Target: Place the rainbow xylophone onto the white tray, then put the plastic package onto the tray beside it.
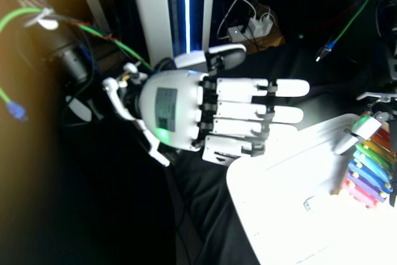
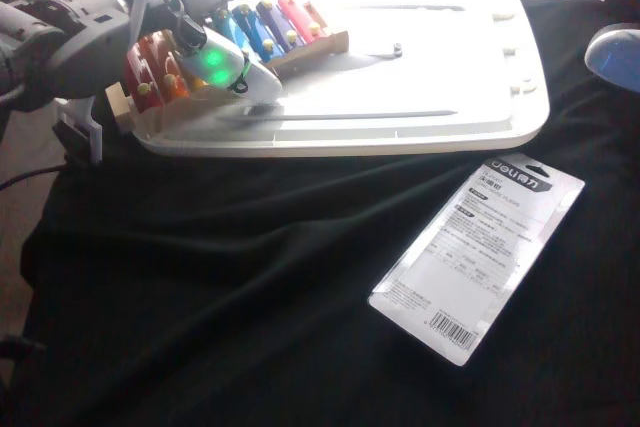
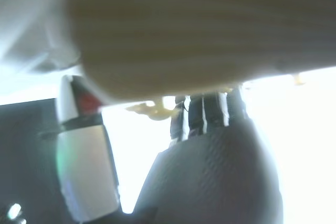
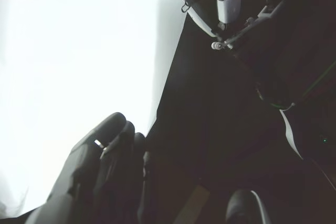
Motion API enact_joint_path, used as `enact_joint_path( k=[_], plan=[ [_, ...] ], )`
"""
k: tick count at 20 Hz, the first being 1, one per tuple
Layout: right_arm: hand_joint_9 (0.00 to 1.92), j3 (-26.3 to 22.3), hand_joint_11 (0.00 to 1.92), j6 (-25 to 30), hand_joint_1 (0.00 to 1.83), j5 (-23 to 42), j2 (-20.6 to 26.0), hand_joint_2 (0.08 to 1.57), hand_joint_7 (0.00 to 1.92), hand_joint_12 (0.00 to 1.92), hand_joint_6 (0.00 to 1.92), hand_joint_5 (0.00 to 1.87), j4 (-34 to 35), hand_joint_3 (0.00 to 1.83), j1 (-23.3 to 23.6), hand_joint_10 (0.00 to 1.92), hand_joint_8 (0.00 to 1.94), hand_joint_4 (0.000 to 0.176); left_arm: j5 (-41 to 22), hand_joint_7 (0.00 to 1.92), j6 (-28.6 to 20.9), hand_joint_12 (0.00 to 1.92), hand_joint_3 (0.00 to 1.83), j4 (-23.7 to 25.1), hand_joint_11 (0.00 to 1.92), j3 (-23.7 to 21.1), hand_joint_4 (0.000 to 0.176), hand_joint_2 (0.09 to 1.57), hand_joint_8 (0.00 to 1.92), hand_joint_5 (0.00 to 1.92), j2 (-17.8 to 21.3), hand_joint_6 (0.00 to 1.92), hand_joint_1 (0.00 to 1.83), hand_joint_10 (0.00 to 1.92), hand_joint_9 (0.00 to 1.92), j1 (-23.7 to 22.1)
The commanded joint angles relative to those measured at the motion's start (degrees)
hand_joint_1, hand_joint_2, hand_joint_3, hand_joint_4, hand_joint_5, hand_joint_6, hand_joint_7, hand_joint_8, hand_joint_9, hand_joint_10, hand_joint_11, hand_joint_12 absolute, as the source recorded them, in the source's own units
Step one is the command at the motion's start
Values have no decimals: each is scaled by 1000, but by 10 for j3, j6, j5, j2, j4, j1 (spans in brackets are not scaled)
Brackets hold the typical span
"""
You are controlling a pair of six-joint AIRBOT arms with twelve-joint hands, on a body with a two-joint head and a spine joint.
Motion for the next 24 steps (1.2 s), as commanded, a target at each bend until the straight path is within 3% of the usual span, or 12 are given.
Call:
enact_joint_path(
  k=[1,3,4,5,7,9,11,20,21,22,23,24],
  plan=[
    [338,-1,0,8,629,65,-1,794,303,1261,0,159,17,0,5,0,0,83,-76,41,-2,326,0,-3,0,-2,108,767,2,35,7,2,844,3,67,-4],
    [313,-4,0,8,621,65,1,726,295,1271,0,129,16,0,5,1,0,102,-95,3,-2,215,0,-2,0,-20,170,737,0,0,21,0,784,1,3,-5],
    [315,-5,0,8,621,65,3,706,296,1273,0,121,14,0,5,2,1,109,-107,0,-2,271,0,-1,0,-30,175,755,0,0,29,0,766,0,0,-6],
    [304,-7,0,8,626,64,5,678,277,1255,0,103,13,0,5,1,0,114,-121,0,-2,356,0,0,0,-42,176,770,0,0,38,0,759,0,0,-6],
    [306,-10,0,8,656,64,8,655,264,1200,0,90,8,0,5,1,0,110,-140,0,-2,53,2,8,0,-60,176,821,0,0,51,0,734,0,0,-10],
    [294,-14,0,8,675,63,13,659,251,1162,0,77,2,0,5,0,0,113,-159,0,-2,6,0,19,1,-81,176,805,0,0,65,0,764,0,0,-14],
    [290,-19,0,8,696,61,19,652,237,1132,0,78,-6,0,5,0,0,129,-185,0,-2,13,0,25,30,-105,176,798,0,0,83,0,789,0,0,-17],
    [229,-46,0,7,704,12,59,683,65,1047,1,44,-71,5,5,15,0,142,-277,15,-28,0,0,69,0,-204,176,735,6,0,164,0,808,0,0,-9],
    [171,-47,0,7,718,7,61,735,25,739,8,22,-77,10,5,36,10,105,-285,15,-28,0,0,74,0,-213,176,733,5,0,171,0,790,0,0,-9],
    [158,-48,0,7,723,-1,64,765,22,712,3,18,-85,8,5,23,5,79,-296,12,-28,0,0,80,0,-224,176,725,3,0,180,0,783,0,0,-9],
    [165,-50,0,7,724,-8,67,754,28,873,1,34,-92,1,5,12,1,112,-303,2,-28,0,0,86,0,-233,176,714,0,0,186,0,790,0,0,-9],
    [166,-52,0,7,756,-16,71,743,5,964,2,49,-99,0,5,7,0,119,-312,3,-28,0,0,92,0,-241,176,698,1,0,192,0,779,0,0,-9]
  ],
)
